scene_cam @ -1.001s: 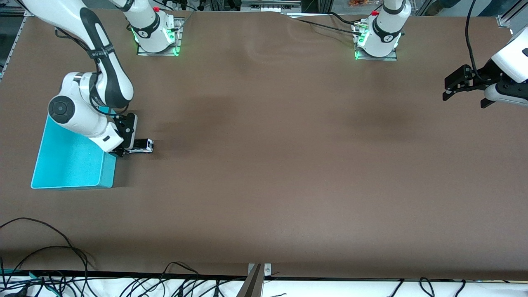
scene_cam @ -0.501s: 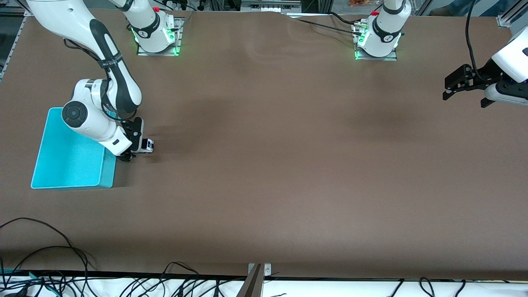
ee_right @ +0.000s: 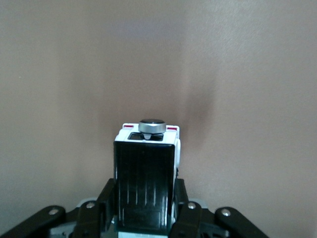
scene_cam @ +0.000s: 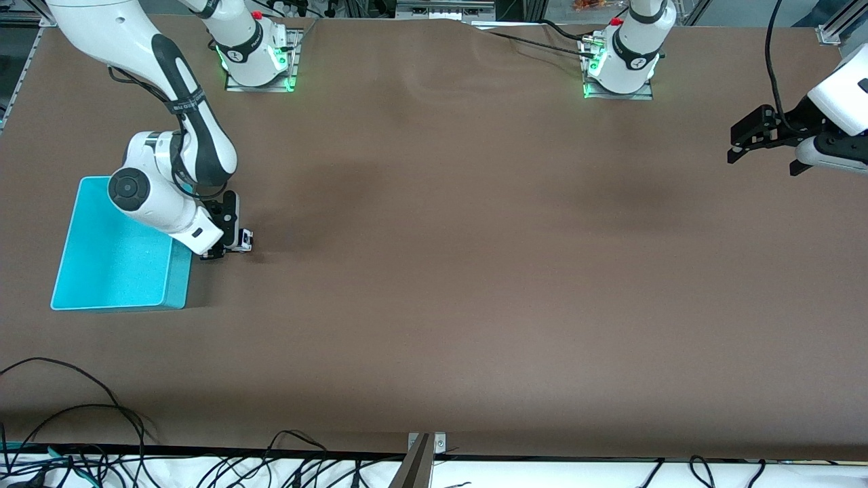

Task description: Wind and store white jeep toy

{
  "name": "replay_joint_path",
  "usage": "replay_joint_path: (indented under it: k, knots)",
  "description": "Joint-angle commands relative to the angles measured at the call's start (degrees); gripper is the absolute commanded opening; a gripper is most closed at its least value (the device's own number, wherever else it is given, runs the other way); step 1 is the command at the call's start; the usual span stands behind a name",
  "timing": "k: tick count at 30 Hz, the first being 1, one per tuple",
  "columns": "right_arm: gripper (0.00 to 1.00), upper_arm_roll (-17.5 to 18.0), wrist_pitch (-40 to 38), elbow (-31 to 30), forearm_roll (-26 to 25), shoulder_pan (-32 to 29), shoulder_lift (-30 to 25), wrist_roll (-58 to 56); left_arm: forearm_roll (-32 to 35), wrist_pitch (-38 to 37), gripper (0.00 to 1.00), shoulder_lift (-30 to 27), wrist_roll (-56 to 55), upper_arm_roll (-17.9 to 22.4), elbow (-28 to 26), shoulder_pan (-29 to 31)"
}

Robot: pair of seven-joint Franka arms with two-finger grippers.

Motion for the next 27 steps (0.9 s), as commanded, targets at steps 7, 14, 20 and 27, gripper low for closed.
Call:
replay_joint_path:
  k: [7,14,20,27]
  knots:
    - [0.16,0.59,-2.09,1.45,1.19,-0.25,-1.47,-1.48,0.62,-1.49,1.00,0.88,0.63,0.08,2.08,-0.28]
    - [0.16,0.95,-9.99,6.36,1.28,-0.25,-4.02,-1.48,0.62,-1.49,1.00,0.88,0.63,0.08,2.08,-0.28]
    - [0.16,0.33,-18.17,12.86,2.15,-0.42,-5.08,-1.57,0.62,-1.49,1.00,0.88,0.63,0.08,2.08,-0.28]
    - [0.16,-3.18,-28.10,19.90,2.15,-0.43,-5.25,-1.83,0.71,-1.49,1.00,0.88,0.63,0.17,2.08,-0.28]
